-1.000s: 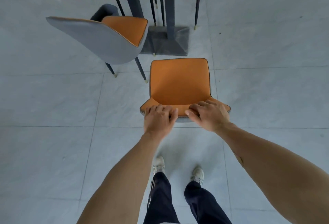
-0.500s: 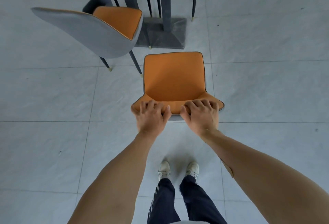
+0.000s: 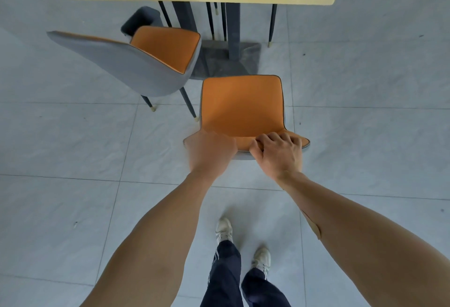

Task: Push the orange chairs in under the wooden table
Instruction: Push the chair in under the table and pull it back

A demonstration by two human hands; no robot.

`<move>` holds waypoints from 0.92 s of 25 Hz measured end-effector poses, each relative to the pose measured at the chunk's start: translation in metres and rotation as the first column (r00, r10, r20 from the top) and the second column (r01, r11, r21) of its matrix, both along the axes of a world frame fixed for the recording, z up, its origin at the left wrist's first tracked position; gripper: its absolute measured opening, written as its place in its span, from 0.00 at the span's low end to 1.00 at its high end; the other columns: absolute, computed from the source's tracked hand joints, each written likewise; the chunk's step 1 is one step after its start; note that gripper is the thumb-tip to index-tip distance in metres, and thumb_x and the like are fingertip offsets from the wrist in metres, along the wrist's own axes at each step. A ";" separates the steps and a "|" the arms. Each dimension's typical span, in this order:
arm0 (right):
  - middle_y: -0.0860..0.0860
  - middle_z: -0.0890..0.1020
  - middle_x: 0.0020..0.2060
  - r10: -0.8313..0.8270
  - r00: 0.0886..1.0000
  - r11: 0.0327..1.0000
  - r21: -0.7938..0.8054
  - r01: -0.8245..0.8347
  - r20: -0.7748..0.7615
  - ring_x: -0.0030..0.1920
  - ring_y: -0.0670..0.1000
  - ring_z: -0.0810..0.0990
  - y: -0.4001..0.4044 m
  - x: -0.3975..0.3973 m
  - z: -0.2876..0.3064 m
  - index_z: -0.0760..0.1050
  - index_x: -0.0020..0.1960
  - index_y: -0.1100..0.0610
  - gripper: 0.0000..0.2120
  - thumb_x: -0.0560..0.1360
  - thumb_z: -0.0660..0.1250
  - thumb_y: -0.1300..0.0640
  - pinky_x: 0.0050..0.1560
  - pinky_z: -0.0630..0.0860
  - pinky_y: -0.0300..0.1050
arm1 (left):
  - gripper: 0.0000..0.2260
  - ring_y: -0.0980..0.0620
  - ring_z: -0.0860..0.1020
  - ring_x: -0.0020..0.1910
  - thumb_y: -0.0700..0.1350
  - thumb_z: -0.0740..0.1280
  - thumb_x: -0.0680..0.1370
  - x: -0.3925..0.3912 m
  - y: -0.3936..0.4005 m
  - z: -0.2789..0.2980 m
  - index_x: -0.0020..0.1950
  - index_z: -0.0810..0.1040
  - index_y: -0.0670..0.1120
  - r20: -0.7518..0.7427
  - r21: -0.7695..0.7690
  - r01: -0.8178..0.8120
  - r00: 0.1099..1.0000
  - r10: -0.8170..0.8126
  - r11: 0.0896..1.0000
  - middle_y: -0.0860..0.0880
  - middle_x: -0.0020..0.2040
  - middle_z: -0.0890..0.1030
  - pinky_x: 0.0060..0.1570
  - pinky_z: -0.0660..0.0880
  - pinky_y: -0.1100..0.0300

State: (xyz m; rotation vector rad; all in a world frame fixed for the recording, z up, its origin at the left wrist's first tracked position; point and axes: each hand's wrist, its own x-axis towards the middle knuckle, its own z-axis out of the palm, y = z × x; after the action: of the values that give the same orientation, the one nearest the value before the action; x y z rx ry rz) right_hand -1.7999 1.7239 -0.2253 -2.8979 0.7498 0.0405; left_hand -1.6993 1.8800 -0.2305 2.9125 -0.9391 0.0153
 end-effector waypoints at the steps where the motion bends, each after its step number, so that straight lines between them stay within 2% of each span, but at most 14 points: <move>1: 0.46 0.84 0.44 -0.002 1.000 1.000 -0.002 0.002 -0.003 0.50 0.54 0.78 -0.005 0.010 0.000 0.80 0.46 0.49 0.27 0.79 0.45 0.39 0.50 0.66 0.50 | 0.27 0.46 0.76 0.49 0.60 0.45 0.81 0.012 -0.006 0.000 0.48 0.82 0.52 -0.004 0.011 0.002 1.000 -0.002 1.000 0.50 0.45 0.81 0.50 0.68 0.46; 9: 0.47 0.84 0.45 -0.035 0.999 0.999 -0.031 0.035 -0.006 0.52 0.54 0.78 -0.054 0.099 0.003 0.81 0.47 0.48 0.28 0.79 0.44 0.39 0.54 0.66 0.52 | 0.27 0.46 0.76 0.49 0.61 0.44 0.80 0.105 -0.058 0.003 0.48 0.81 0.52 -0.028 0.038 0.023 0.999 -0.022 0.999 0.50 0.45 0.81 0.49 0.69 0.46; 18: 0.48 0.83 0.40 -0.087 0.996 0.996 -0.019 0.088 0.030 0.48 0.55 0.78 -0.092 0.190 -0.002 0.82 0.44 0.48 0.22 0.81 0.52 0.41 0.54 0.66 0.51 | 0.26 0.44 0.77 0.43 0.61 0.49 0.81 0.201 -0.099 -0.002 0.42 0.82 0.50 0.049 -0.019 0.082 0.996 -0.081 0.996 0.49 0.39 0.81 0.42 0.67 0.49; 21: 0.47 0.82 0.39 -0.093 0.995 0.996 0.002 0.093 0.027 0.49 0.55 0.78 -0.107 0.212 -0.003 0.81 0.44 0.48 0.25 0.80 0.48 0.39 0.54 0.66 0.52 | 0.27 0.44 0.77 0.43 0.61 0.48 0.81 0.224 -0.113 -0.002 0.42 0.82 0.50 0.050 -0.029 0.088 0.995 -0.086 0.996 0.49 0.39 0.82 0.43 0.65 0.50; 23: 0.47 0.81 0.38 -0.093 0.995 0.996 0.002 0.093 0.026 0.48 0.54 0.77 -0.113 0.228 -0.003 0.80 0.43 0.47 0.28 0.79 0.44 0.38 0.52 0.65 0.52 | 0.28 0.45 0.77 0.45 0.61 0.45 0.81 0.240 -0.120 -0.001 0.43 0.82 0.50 0.014 -0.009 0.098 0.995 -0.098 0.995 0.49 0.41 0.82 0.46 0.68 0.49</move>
State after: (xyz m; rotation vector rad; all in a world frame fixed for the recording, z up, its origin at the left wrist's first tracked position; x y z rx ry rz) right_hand -1.5723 1.6108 -0.2283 -2.8524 0.8792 -0.0076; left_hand -1.4591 1.7597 -0.2313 2.8573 -1.0795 0.0337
